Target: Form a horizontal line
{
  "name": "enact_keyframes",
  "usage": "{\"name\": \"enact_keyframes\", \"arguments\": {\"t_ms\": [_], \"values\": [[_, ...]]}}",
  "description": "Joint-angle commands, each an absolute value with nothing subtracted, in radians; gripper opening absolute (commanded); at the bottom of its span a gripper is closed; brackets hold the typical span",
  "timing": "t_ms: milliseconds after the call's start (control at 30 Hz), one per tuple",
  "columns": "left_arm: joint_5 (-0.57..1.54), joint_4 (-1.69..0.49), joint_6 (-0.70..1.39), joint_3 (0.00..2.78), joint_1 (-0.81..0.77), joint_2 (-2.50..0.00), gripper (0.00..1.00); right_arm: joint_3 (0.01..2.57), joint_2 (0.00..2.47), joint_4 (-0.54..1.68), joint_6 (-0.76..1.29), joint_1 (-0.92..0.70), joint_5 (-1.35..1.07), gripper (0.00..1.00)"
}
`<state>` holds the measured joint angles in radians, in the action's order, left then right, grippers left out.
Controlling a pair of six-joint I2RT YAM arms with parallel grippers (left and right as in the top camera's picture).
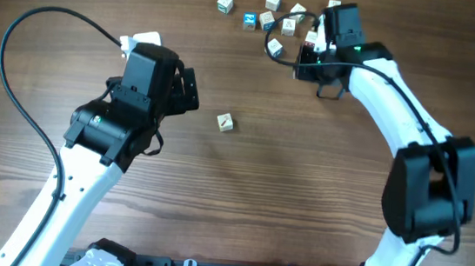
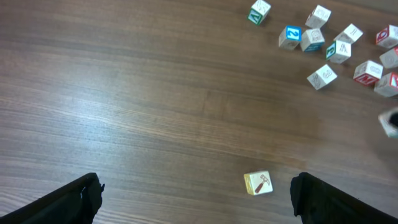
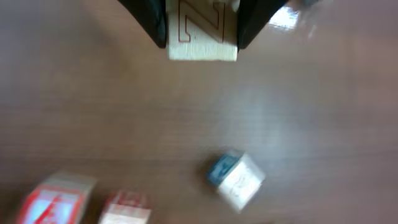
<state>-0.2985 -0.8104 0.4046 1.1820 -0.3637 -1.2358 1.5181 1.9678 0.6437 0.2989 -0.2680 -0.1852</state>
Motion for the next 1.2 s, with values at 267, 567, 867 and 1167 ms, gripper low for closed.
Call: {"name": "enact_keyframes", "arguments": {"t_ms": [267, 567, 867, 1167], "values": [[-0.304, -0.851, 0.397, 1.184, -0.36, -1.23, 1.0, 1.359, 1.96, 0.609, 0.305, -0.514, -0.223, 0.21], [-0.304, -0.851, 0.397, 1.184, -0.36, -1.23, 1.0, 1.309, 1.96, 0.524, 0.396, -0.546, -0.216, 0.35], [-0.304, -0.851, 0.397, 1.184, -0.36, -1.23, 1.0, 1.309, 1.96, 0.491, 0.422, -0.544, -0.247, 0.5], [-0.304, -0.85, 0.397, 1.184, -0.36, -1.23, 1.0, 1.528, 1.937, 0.619, 0.471, -0.391, -0.247, 0.75]]}}
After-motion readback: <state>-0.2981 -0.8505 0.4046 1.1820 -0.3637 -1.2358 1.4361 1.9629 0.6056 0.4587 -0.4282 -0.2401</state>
